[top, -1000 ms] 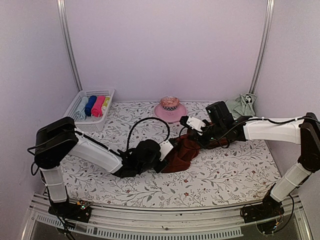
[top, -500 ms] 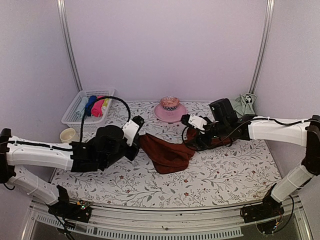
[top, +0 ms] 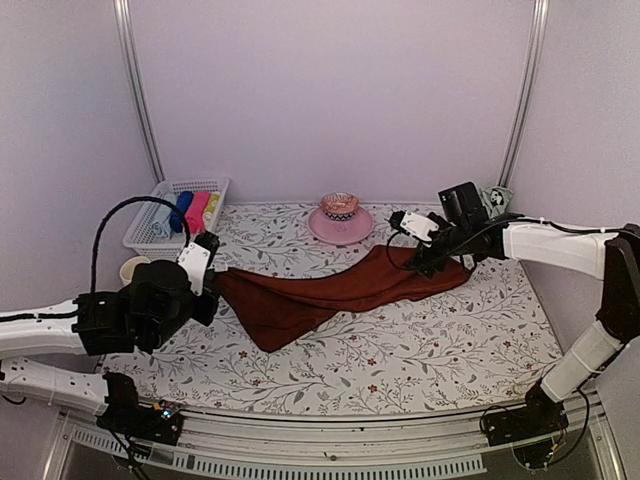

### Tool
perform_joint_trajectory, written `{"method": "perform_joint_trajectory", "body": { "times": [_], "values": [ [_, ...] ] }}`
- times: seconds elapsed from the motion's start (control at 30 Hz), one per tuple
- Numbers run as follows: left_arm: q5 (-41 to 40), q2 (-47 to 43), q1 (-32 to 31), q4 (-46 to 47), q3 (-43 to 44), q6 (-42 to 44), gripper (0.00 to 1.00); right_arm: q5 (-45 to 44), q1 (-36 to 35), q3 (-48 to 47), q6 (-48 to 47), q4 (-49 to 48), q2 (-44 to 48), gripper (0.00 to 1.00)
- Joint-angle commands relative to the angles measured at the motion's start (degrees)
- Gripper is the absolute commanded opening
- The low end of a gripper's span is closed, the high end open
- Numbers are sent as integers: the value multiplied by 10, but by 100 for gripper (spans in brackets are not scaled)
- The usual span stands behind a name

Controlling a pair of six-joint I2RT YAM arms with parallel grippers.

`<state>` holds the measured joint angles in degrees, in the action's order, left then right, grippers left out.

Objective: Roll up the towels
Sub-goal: Pass from the right arm to the left

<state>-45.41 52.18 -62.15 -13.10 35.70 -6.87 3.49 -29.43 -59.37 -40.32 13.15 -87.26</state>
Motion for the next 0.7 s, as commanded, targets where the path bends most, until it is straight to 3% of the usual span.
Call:
{"method": "perform_joint_trajectory", "body": {
  "times": [0.0, 0.2, 0.4, 0.53, 0.67],
  "values": [
    [-37, -71, 2, -34, -18, -40, 0, -49, 29, -88, 37, 65, -87, 90],
    [-3, -121, 5, 6, -43, -22, 0, -15, 66, -298, 130, 158, -253, 87],
    [11, -67, 5, 17, -33, -11, 0, 84, 67, -497, 188, 221, -413, 84],
    [13, -32, 5, 30, -25, -1, 0, 181, 63, -538, 202, 221, -454, 83],
    [23, -25, 6, 56, -27, 8, 0, 219, 52, -535, 184, 217, -467, 83]
  ]
}}
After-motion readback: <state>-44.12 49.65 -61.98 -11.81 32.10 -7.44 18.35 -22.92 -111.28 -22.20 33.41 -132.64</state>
